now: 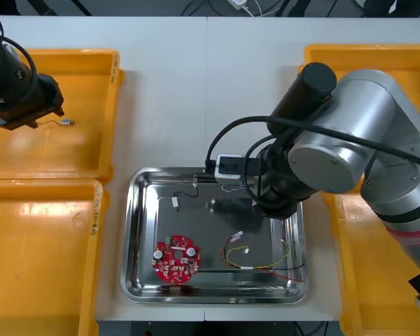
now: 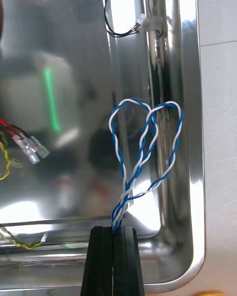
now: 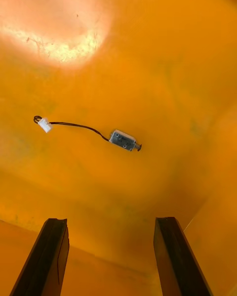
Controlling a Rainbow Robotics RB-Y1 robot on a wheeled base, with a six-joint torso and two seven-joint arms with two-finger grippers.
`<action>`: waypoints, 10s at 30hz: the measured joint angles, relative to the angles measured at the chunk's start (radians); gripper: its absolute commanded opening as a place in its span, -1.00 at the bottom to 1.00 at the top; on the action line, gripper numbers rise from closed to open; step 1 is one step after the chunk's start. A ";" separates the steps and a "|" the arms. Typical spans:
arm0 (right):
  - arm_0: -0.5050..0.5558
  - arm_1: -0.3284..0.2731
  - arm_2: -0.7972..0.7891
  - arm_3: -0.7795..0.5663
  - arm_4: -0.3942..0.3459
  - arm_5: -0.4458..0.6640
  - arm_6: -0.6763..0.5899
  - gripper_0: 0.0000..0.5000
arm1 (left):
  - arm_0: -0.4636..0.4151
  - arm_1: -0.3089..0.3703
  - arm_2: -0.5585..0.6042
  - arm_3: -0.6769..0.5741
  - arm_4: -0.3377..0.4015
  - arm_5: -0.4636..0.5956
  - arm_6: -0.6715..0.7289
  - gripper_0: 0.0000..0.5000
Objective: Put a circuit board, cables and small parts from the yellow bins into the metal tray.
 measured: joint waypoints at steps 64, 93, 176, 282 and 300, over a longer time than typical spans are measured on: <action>0.072 0.014 0.093 0.081 0.152 -0.156 0.023 0.47 | -0.014 -0.110 -0.012 0.322 -0.114 -0.293 0.371 1.00; -0.032 0.013 -0.262 0.037 -0.043 0.034 0.023 1.00 | -0.029 -0.110 -0.054 0.322 -0.093 -0.308 0.395 -1.00; 0.290 -0.568 -0.633 0.129 -0.413 -0.168 -1.015 1.00 | 0.172 -0.270 -0.469 -0.528 -0.261 0.104 0.304 -0.98; 0.302 -0.569 -0.633 0.088 -0.394 -0.116 -0.962 1.00 | 0.437 0.068 0.402 -0.555 0.231 0.226 -0.334 1.00; 0.302 -0.569 -0.633 0.088 -0.394 -0.116 -0.962 1.00 | 0.451 0.064 0.420 -0.484 0.168 0.226 -0.450 1.00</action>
